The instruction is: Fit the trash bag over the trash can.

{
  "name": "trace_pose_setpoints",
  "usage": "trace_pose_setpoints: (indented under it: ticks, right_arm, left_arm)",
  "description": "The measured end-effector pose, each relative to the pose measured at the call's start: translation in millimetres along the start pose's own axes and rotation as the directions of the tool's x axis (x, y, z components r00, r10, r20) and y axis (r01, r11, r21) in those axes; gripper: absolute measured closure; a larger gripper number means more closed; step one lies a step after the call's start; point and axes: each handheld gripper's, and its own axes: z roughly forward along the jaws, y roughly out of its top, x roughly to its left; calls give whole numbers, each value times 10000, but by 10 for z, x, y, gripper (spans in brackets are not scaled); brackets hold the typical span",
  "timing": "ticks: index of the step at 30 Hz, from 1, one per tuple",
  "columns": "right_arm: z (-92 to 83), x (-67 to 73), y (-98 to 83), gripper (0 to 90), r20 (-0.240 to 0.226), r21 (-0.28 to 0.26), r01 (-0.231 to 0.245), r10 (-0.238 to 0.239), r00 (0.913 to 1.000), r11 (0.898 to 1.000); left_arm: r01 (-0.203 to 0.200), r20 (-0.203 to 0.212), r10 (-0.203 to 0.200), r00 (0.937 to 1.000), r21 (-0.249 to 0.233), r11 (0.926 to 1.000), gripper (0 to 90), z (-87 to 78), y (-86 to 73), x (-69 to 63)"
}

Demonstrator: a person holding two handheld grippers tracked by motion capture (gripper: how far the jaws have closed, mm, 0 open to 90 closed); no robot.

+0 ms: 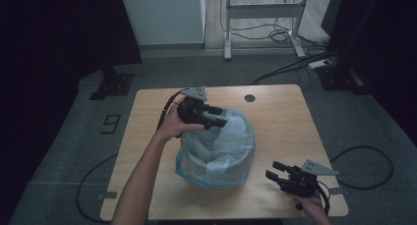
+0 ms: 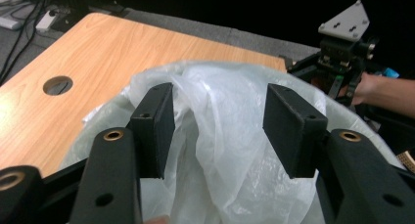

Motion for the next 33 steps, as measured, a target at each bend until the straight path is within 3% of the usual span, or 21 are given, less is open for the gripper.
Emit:
trace_pose_setpoints:
  ticks: [7,10,11,14,17,23,27,30,31,33]
  right_arm:
    - [3,2,0,432,-14,8,20,-20,10000,10000]
    - [-2,-1,0,433,-10,1,29,-29,10000,10000]
    - [-2,-1,0,433,-10,1,29,-29,10000,10000]
    - [-7,3,2,433,-18,-9,27,-27,10000,10000]
    - [-6,10,4,433,-28,-14,45,-45,10000,10000]
    - [3,17,2,434,-48,15,81,-81,10000,10000]
    - [7,15,0,434,-51,28,100,-100,9999,9999]
    - [7,16,-1,434,-52,40,108,-107,9999,9999]
    - [7,16,-1,434,-55,43,110,-110,9999,9999]
    - [9,17,-2,434,-46,51,113,-113,9999,9999]
  left_arm:
    - [-80,134,76,9999,261,9996,448,125,101,-1]
    - [-6,87,-1,10000,847,9964,454,255,133,12]
    - [-6,87,-1,10000,847,9964,463,255,133,12]
    - [153,-25,-150,9999,1855,9825,490,382,166,13]
    - [103,-224,-44,9997,2703,9627,499,498,168,4]
    - [91,-533,109,9985,3609,9326,496,673,125,-3]
    - [-8,-575,255,9980,3944,9189,480,759,99,-20]
    - [18,-725,299,9969,4022,9155,460,792,87,-31]
    - [-40,-759,392,9963,4167,9090,449,813,79,-41]
    - [-91,-772,454,9960,4170,9089,426,817,72,-55]
